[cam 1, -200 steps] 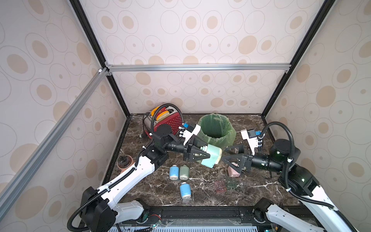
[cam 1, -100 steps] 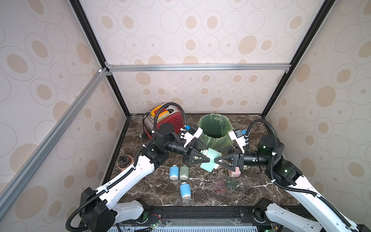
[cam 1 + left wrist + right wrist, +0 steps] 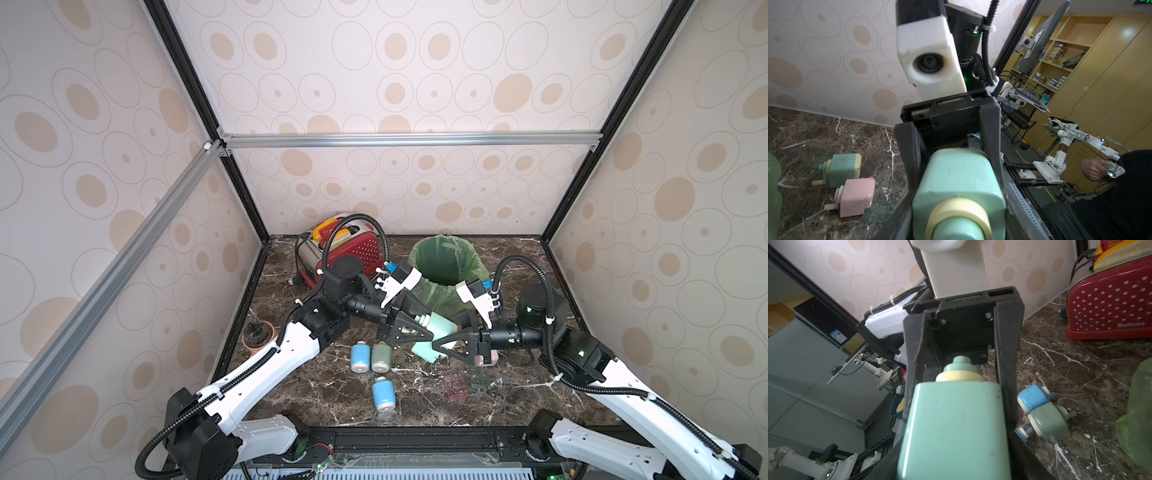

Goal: Take out the pencil sharpener tray and clean the shavings
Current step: Place the pencil sharpener at the center of the board.

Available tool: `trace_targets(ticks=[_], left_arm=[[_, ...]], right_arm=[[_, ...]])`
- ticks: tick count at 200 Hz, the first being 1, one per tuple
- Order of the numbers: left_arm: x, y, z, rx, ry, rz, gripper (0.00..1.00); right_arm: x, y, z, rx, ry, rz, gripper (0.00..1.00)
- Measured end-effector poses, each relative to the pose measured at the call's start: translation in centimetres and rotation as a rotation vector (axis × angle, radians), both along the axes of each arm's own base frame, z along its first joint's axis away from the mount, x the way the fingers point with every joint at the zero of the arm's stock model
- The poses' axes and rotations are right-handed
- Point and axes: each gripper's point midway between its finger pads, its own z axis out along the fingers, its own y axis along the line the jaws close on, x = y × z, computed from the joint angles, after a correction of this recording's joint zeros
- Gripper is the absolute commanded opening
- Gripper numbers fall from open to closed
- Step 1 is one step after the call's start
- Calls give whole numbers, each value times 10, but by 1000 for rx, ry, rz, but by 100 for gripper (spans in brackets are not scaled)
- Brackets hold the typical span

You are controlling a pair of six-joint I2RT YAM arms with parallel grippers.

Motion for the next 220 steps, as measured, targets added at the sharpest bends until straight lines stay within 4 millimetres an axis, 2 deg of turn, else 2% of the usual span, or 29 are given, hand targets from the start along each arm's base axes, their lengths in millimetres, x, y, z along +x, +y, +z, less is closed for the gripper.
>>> trace_targets(ticks=[15, 32, 36, 49, 56, 63, 65, 99, 126, 150, 165, 196, 220], left_arm=[[1, 0, -2, 11, 14, 7, 0], [2, 0, -1, 13, 13, 14, 0], [2, -1, -1, 13, 12, 15, 9], [2, -1, -2, 15, 9, 18, 53], [2, -2, -2, 16, 6, 24, 70], [4, -3, -2, 17, -2, 33, 96], [5, -3, -3, 18, -7, 41, 98], [37, -1, 3, 32, -78, 236, 99], [74, 18, 11, 49, -116, 479, 99], [109, 43, 18, 60, -139, 706, 99], [125, 54, 16, 74, -139, 804, 99], [140, 63, 5, 108, -130, 897, 99], [144, 66, 1, 119, -129, 927, 99]], right_arm=[[1, 0, -4, -14, -16, -7, 40], [1, -1, -4, -20, -31, -14, 38], [1, -2, -4, -21, -35, -15, 38], [1, -3, -5, -26, -44, -20, 36], [1, -4, -5, -28, -50, -23, 35], [1, -4, -6, -33, -54, -28, 34], [1, -4, -7, -36, -52, -29, 34], [7, -10, -43, -140, 0, -83, 30], [20, -17, -97, -261, 50, -166, 28], [36, -31, -152, -390, 86, -288, 24], [47, -41, -180, -454, 96, -377, 24], [68, -61, -226, -548, 93, -554, 25], [79, -72, -245, -610, 73, -653, 26]])
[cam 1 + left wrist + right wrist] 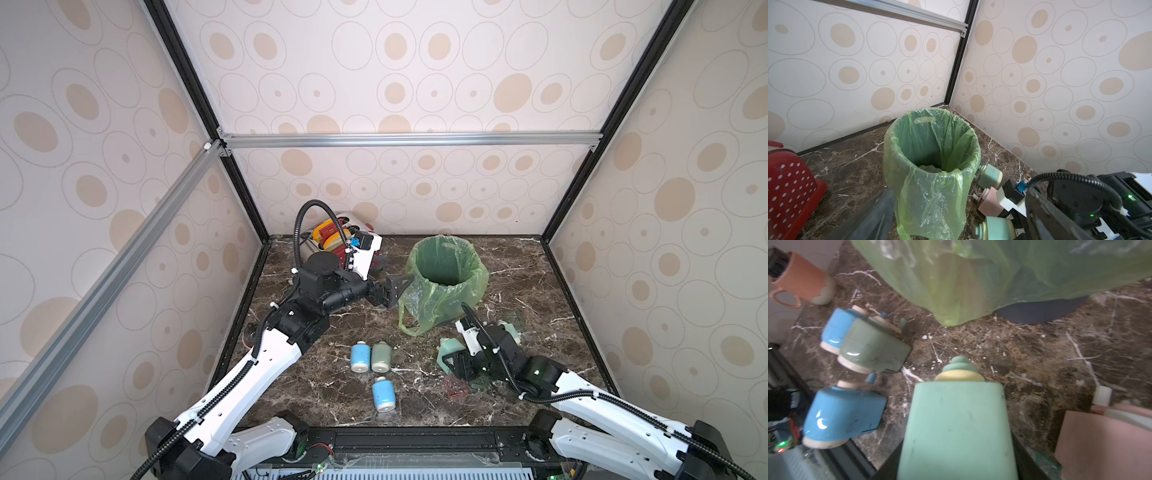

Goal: Take out the pencil sharpener tray and clean the shavings
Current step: Place the pencil sharpener at the center of the board.

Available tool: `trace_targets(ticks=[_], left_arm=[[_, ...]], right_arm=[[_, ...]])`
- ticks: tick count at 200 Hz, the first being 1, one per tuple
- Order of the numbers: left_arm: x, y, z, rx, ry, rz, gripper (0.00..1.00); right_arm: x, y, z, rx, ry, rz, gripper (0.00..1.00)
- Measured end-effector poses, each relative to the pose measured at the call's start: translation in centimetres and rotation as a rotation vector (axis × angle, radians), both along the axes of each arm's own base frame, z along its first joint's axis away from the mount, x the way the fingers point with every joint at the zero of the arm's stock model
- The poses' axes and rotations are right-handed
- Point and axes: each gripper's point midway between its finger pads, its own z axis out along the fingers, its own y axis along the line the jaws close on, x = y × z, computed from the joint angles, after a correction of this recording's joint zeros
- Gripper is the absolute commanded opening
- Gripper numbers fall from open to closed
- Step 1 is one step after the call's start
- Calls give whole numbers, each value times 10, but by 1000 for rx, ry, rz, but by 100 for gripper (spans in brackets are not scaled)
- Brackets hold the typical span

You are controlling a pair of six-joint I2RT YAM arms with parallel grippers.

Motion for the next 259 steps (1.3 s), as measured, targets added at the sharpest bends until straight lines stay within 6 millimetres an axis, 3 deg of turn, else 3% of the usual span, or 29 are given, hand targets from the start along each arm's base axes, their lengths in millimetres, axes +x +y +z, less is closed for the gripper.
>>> trace_targets(ticks=[53, 109, 186, 220, 230, 238, 259], left_arm=[[3, 0, -4, 5, 8, 12, 99], [3, 0, -8, 7, 14, 13, 99], [4, 0, -9, 3, 17, 14, 99], [4, 0, -9, 4, 18, 15, 99], [4, 0, -9, 4, 18, 15, 99], [4, 0, -9, 4, 18, 17, 99], [8, 3, -11, 9, 18, 44, 99]], right_arm=[[20, -16, -19, -132, -58, -158, 32], [21, -25, -26, -169, -72, -223, 60], [21, -24, -28, -169, -79, -226, 73], [21, -23, -27, -166, -82, -223, 76], [20, -22, -23, -162, -88, -215, 84], [19, -20, -18, -157, -100, -200, 100], [17, -10, 3, -123, -140, -149, 99]])
